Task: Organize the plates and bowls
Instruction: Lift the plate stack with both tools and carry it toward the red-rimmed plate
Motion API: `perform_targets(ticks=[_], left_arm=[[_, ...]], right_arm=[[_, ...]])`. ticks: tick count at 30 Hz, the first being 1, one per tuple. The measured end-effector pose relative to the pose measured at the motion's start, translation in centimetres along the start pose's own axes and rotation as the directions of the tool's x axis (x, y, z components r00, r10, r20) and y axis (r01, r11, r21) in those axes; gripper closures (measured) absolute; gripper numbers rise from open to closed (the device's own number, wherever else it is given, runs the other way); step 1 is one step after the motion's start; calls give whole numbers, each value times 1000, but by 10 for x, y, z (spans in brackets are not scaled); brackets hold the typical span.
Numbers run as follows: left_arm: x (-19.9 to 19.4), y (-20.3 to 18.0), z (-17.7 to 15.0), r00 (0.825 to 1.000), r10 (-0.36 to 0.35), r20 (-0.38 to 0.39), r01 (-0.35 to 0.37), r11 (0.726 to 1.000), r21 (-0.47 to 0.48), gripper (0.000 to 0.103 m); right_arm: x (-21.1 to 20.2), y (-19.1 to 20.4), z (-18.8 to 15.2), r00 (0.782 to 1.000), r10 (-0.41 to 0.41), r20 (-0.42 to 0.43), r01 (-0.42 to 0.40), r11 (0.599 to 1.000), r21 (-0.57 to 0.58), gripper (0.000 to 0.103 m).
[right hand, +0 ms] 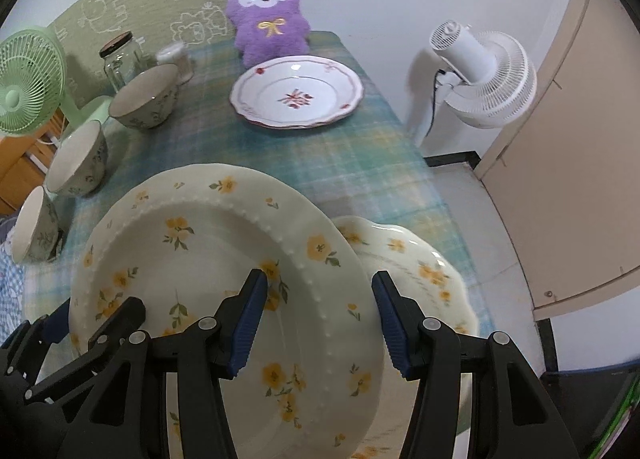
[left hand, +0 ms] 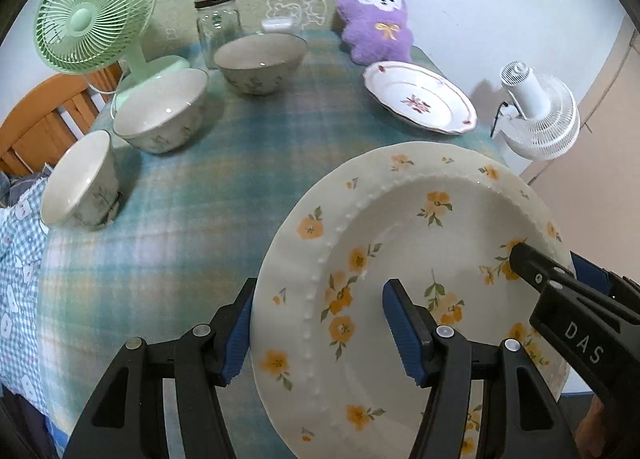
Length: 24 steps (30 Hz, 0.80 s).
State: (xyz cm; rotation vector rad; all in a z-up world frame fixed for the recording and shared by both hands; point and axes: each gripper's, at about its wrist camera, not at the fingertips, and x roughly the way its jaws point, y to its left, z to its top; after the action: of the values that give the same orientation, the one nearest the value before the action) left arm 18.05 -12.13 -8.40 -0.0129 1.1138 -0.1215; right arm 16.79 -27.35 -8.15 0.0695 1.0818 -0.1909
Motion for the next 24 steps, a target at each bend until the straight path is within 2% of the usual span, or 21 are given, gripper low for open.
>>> perform_targets(ticks=[11,24], left_arm=[[14,-50,-25,999,4,-34,-5,1000,-23,41],[36,-77,-36,997,44,-66,-48,997,-62,41]], right_arm=[[17,-55,-17,999,-11,-46,10,1000,-22,45],[47,-81,-24,994,7,-107,-13,998,-59,45]])
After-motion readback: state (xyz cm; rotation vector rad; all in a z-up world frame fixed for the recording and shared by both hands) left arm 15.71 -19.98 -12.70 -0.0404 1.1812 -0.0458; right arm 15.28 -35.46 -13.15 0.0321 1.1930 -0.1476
